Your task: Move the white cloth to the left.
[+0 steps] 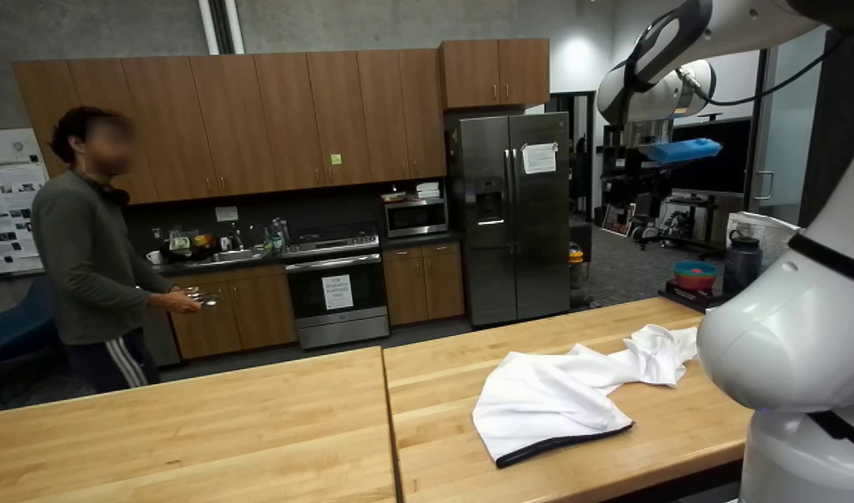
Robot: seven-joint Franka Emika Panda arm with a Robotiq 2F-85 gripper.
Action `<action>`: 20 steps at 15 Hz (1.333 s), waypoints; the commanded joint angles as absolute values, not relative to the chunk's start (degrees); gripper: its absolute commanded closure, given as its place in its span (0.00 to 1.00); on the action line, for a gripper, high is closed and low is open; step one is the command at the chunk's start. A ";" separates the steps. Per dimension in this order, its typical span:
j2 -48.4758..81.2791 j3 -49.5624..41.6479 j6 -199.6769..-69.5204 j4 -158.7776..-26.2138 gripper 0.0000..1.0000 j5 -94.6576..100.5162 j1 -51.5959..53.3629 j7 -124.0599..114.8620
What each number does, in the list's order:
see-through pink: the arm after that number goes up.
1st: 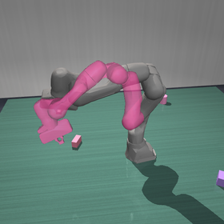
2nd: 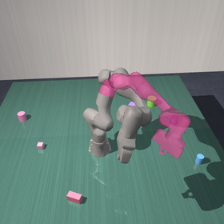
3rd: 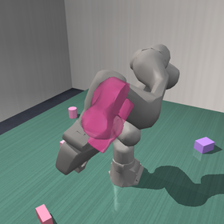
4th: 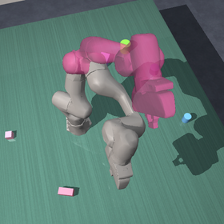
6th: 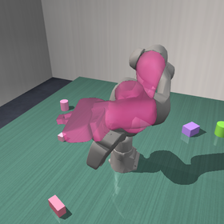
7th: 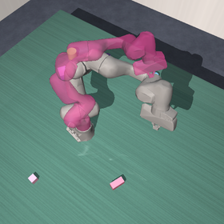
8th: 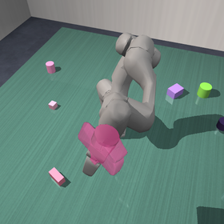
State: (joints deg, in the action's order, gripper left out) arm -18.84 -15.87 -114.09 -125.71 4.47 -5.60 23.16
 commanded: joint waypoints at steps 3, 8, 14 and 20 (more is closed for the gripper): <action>-18.73 -15.14 -113.93 -125.55 0.00 4.16 -6.43 23.40; -18.69 -15.00 -114.11 -125.71 0.00 4.19 -6.42 23.19; -16.51 -14.50 -116.08 -127.88 0.00 3.12 -5.64 25.18; -10.16 -13.63 -119.89 -130.89 0.00 1.08 -5.42 26.40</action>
State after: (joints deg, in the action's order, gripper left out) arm -13.17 -13.99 -117.67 -130.25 2.95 -5.25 24.62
